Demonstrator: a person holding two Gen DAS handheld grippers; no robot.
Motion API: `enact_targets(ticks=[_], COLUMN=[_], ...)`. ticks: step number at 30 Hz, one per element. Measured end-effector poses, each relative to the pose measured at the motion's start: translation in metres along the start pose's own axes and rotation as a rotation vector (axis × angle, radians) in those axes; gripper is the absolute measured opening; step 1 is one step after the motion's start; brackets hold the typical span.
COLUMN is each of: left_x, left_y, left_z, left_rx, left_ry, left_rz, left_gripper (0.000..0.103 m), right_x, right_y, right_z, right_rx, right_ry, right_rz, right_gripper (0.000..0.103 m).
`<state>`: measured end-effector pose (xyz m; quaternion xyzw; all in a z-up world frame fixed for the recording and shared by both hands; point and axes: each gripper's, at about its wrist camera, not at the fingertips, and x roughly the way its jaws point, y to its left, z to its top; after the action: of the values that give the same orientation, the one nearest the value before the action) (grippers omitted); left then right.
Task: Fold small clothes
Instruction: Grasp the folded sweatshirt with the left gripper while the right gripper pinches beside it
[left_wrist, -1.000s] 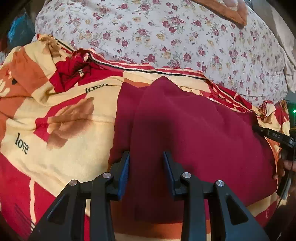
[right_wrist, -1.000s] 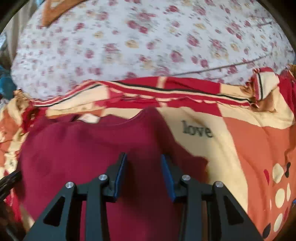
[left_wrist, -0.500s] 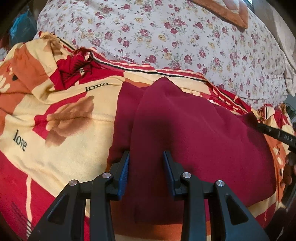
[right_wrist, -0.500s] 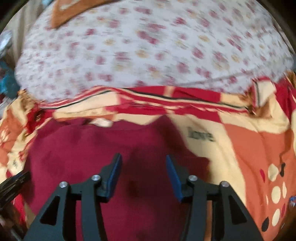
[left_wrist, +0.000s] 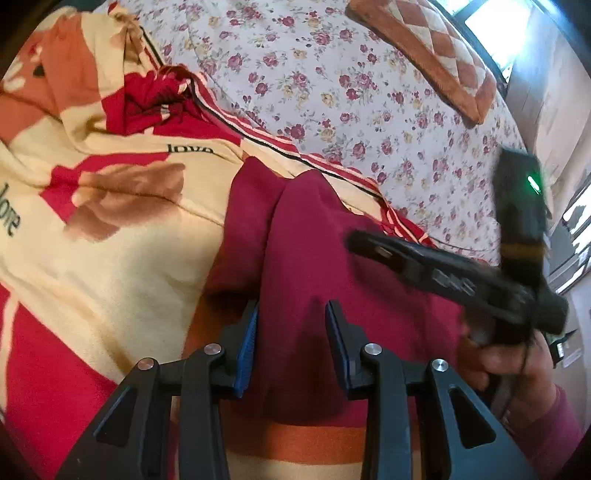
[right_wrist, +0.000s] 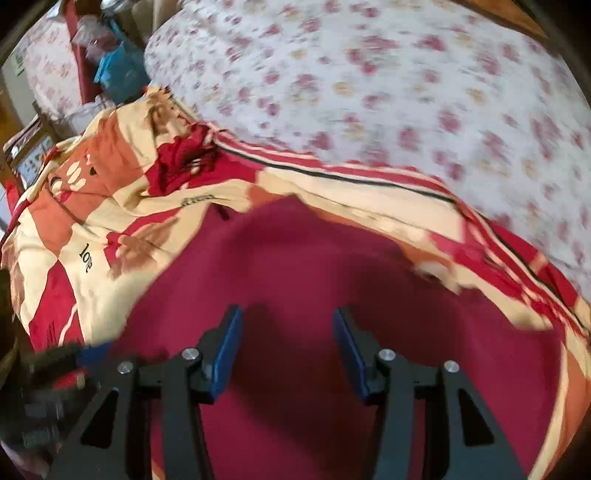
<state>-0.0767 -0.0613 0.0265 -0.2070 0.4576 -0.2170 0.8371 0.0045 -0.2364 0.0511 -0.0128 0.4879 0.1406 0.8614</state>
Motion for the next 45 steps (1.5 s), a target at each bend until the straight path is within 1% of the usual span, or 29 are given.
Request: enact_targets(ticks=[4, 7, 10, 11, 12, 13, 14, 15, 16, 17, 18, 19, 21, 22, 24, 26, 27, 29, 31, 32, 34, 36, 37, 38, 39, 41, 42, 43, 45], left_x=[0.005, 0.003, -0.001, -0.003, -0.004, -0.005, -0.005, -0.006, -0.008, -0.009, -0.009, -0.008, -0.004, -0.001, 0.003, 0.005, 0.007, 0.012, 0.017, 0.018, 0.019, 0.015, 0.013, 0.010, 0.007, 0.004, 0.002, 0.001, 0.003], left_y=[0.012, 0.019, 0.022, 0.023, 0.024, 0.025, 0.026, 0.028, 0.030, 0.030, 0.031, 0.031, 0.032, 0.033, 0.032, 0.029, 0.026, 0.021, 0.015, 0.014, 0.011, 0.006, 0.003, -0.001, -0.004, -0.006, -0.007, -0.007, -0.008], left_z=[0.000, 0.003, 0.005, 0.005, 0.005, 0.005, 0.005, 0.005, 0.006, 0.006, 0.006, 0.006, 0.006, 0.006, 0.007, 0.007, 0.007, 0.007, 0.009, 0.010, 0.011, 0.009, 0.008, 0.007, 0.006, 0.008, 0.008, 0.009, 0.009], left_rx=[-0.046, -0.082, -0.092, -0.090, -0.090, -0.092, -0.095, -0.100, -0.105, -0.105, -0.102, -0.095, -0.091, -0.091, -0.086, -0.075, -0.060, -0.032, -0.012, -0.010, -0.014, 0.003, 0.021, 0.043, 0.059, 0.068, 0.067, 0.067, 0.069], left_ry=[0.018, 0.013, 0.000, -0.003, -0.007, -0.009, -0.012, -0.015, -0.023, -0.029, -0.034, -0.038, -0.037, -0.030, -0.023, -0.031, -0.034, -0.036, -0.031, -0.030, -0.029, -0.046, -0.054, -0.064, -0.078, -0.097, -0.099, -0.099, -0.095], left_rz=[-0.057, -0.108, -0.116, -0.114, -0.109, -0.106, -0.103, -0.102, -0.101, -0.100, -0.094, -0.079, -0.048, -0.039, -0.025, -0.010, -0.002, 0.024, 0.029, 0.005, -0.073, -0.129, -0.142, -0.148, -0.157, -0.180, -0.189, -0.191, -0.185], left_gripper=[0.017, 0.021, 0.024, 0.026, 0.027, 0.029, 0.029, 0.029, 0.029, 0.031, 0.032, 0.036, 0.038, 0.038, 0.038, 0.039, 0.040, 0.040, 0.040, 0.040, 0.040, 0.035, 0.028, 0.023, 0.022, 0.022, 0.022, 0.022, 0.022], right_x=[0.032, 0.049, 0.052, 0.051, 0.050, 0.050, 0.053, 0.056, 0.061, 0.067, 0.075, 0.080, 0.084, 0.082, 0.076, 0.064, 0.058, 0.045, 0.035, 0.032, 0.028, 0.025, 0.024, 0.024, 0.023, 0.018, 0.016, 0.016, 0.020], right_y=[0.018, 0.025, 0.028, 0.028, 0.029, 0.031, 0.036, 0.041, 0.048, 0.055, 0.062, 0.066, 0.069, 0.067, 0.062, 0.053, 0.048, 0.039, 0.034, 0.032, 0.031, 0.029, 0.027, 0.024, 0.022, 0.015, 0.014, 0.015, 0.019], right_z=[0.022, 0.034, 0.045, 0.048, 0.051, 0.053, 0.055, 0.057, 0.058, 0.058, 0.058, 0.058, 0.056, 0.054, 0.052, 0.050, 0.049, 0.049, 0.049, 0.049, 0.049, 0.049, 0.050, 0.052, 0.054, 0.059, 0.061, 0.064, 0.068], right_rx=[-0.032, -0.036, -0.025, -0.009, 0.007, 0.019, 0.020, 0.011, -0.014, -0.040, -0.077, -0.094, -0.109, -0.101, -0.094, -0.094, -0.093, -0.080, -0.072, -0.073, -0.073, -0.067, -0.056, -0.034, -0.006, 0.054, 0.075, 0.088, 0.091], right_ry=[0.044, 0.080, 0.097, 0.099, 0.103, 0.114, 0.128, 0.140, 0.157, 0.174, 0.199, 0.209, 0.203, 0.185, 0.158, 0.134, 0.121, 0.101, 0.082, 0.078, 0.076, 0.083, 0.091, 0.098, 0.105, 0.116, 0.120, 0.130, 0.154], right_rz=[-0.013, -0.026, -0.035, -0.023, 0.003, 0.030, 0.040, 0.037, 0.013, -0.012, -0.049, -0.072, -0.104, -0.100, -0.100, -0.063, -0.046, -0.008, 0.016, 0.021, 0.031, 0.036, 0.044, 0.054, 0.065, 0.087, 0.097, 0.109, 0.117], right_gripper=[0.052, 0.052, 0.052, 0.052, 0.054, 0.063, 0.069, 0.077, 0.080, 0.084, 0.085, 0.085, 0.085, 0.084, 0.069, 0.047, 0.042, 0.029, 0.023, 0.021, 0.020, 0.020, 0.020, 0.023, 0.028, 0.056, 0.063, 0.074, 0.079])
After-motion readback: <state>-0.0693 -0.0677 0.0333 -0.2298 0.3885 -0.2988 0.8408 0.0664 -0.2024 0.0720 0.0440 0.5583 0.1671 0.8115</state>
